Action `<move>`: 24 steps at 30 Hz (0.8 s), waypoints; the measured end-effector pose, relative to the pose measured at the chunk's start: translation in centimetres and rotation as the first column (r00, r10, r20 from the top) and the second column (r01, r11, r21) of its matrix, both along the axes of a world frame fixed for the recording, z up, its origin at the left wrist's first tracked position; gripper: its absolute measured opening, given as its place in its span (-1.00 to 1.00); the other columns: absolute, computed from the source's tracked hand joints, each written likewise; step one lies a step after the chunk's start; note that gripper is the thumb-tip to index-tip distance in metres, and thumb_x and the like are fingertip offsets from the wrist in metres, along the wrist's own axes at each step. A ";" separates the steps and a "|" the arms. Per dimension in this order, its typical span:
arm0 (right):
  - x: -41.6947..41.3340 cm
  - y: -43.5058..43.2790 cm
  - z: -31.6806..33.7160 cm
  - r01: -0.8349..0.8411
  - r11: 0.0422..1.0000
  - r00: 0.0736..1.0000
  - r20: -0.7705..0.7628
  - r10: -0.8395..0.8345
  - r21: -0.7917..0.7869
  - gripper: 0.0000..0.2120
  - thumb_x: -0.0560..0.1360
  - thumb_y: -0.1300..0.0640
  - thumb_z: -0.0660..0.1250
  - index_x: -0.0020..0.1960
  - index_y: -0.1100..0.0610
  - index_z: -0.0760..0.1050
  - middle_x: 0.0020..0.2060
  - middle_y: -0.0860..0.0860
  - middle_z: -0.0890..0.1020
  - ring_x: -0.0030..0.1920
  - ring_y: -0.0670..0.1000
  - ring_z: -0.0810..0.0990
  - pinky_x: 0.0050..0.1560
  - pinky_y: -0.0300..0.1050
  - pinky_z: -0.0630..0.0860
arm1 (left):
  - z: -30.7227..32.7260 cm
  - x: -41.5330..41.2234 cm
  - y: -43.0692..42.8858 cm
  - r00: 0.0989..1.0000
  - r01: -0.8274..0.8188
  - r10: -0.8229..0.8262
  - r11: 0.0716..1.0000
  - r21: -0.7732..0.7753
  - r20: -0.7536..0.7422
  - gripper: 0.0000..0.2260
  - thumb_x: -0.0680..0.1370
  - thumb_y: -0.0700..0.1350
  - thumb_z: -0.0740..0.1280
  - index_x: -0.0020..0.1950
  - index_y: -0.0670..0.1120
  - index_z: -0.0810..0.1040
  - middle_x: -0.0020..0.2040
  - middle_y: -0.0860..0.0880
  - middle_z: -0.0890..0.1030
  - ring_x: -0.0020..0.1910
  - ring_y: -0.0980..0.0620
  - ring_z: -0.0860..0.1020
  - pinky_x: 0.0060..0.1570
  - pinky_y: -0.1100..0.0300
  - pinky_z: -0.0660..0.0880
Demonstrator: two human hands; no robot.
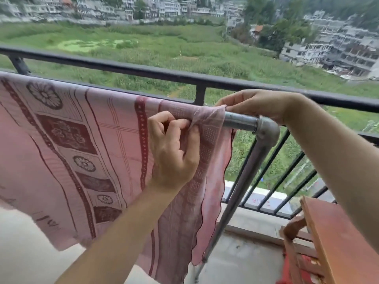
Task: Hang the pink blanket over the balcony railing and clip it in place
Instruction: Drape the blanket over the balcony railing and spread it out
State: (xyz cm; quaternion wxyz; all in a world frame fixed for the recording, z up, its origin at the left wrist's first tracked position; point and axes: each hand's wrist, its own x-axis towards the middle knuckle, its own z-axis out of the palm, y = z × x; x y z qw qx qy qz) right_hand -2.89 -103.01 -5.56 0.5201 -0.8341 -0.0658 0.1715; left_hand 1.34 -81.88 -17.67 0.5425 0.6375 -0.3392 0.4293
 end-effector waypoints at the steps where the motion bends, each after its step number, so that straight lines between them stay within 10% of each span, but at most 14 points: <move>1: 0.6 -0.2 -0.8 -0.030 0.999 0.999 0.023 0.030 0.012 -0.76 0.55 0.12 0.29 0.17 0.18 0.58 0.06 0.16 0.59 0.02 0.11 0.52 0.08 -0.03 0.49 | 0.1 0.0 -0.1 1.000 -0.007 0.007 1.000 0.002 -0.006 -0.85 0.58 -0.10 0.28 -0.09 -0.18 0.51 0.04 0.03 0.29 0.06 0.13 0.35 0.12 0.29 0.32; 6: 2.9 0.8 -4.2 -0.120 0.987 0.959 0.270 0.088 0.104 -0.45 0.39 -0.27 0.43 0.08 0.18 0.51 -0.05 0.18 0.58 -0.07 0.03 0.55 -0.04 -0.06 0.52 | 0.4 -1.1 0.1 0.998 -0.029 0.032 0.999 0.041 -0.061 -0.84 0.63 -0.13 0.17 -0.03 -0.21 0.43 -0.02 -0.08 0.37 -0.04 0.05 0.40 -0.01 0.27 0.34; 9: 3.7 1.6 -6.2 0.010 0.988 0.851 0.517 -0.089 0.153 -0.67 0.48 -0.06 0.41 0.01 0.21 0.53 -0.10 0.39 0.59 -0.12 0.16 0.53 -0.11 0.23 0.50 | 1.3 -2.5 0.5 0.978 -0.045 0.050 0.999 0.028 -0.200 -0.95 0.65 -0.12 0.18 0.05 -0.08 0.38 -0.15 -0.01 0.44 -0.27 0.08 0.43 -0.26 0.27 0.34; 14: 3.1 0.1 -7.1 0.155 0.987 0.536 0.842 -0.057 -0.031 -0.76 0.41 0.13 0.45 0.03 0.20 0.61 -0.10 0.00 0.60 -0.16 -0.04 0.56 -0.19 -0.29 0.52 | 1.9 -5.9 -0.6 0.927 -0.335 0.343 0.939 0.076 -0.151 -0.75 0.58 0.02 0.31 0.09 -0.14 0.43 0.02 -0.04 0.43 -0.02 -0.04 0.48 -0.01 0.14 0.47; 19: 1.0 -2.0 -7.6 0.039 0.998 0.644 0.765 0.013 -0.049 -0.66 0.32 0.11 0.49 0.08 0.14 0.64 -0.12 0.05 0.71 -0.12 0.05 0.68 -0.11 -0.06 0.58 | -0.6 -8.7 -3.8 0.671 -0.581 0.713 0.676 0.454 -0.204 -0.66 0.42 0.20 0.42 -0.04 -0.02 0.50 -0.08 0.02 0.50 -0.10 0.04 0.45 -0.10 0.16 0.42; 24: 0.4 -2.9 -7.1 0.009 1.000 0.699 0.715 -0.009 0.003 -0.89 0.59 0.09 0.32 -0.01 0.06 0.63 -0.21 -0.01 0.69 -0.23 -0.05 0.59 -0.21 -0.12 0.48 | -0.9 -10.8 -4.1 0.591 -0.580 0.664 0.744 0.331 -0.458 -0.86 0.59 -0.10 0.32 -0.18 -0.01 0.49 -0.34 0.10 0.55 -0.36 0.17 0.51 -0.41 0.39 0.34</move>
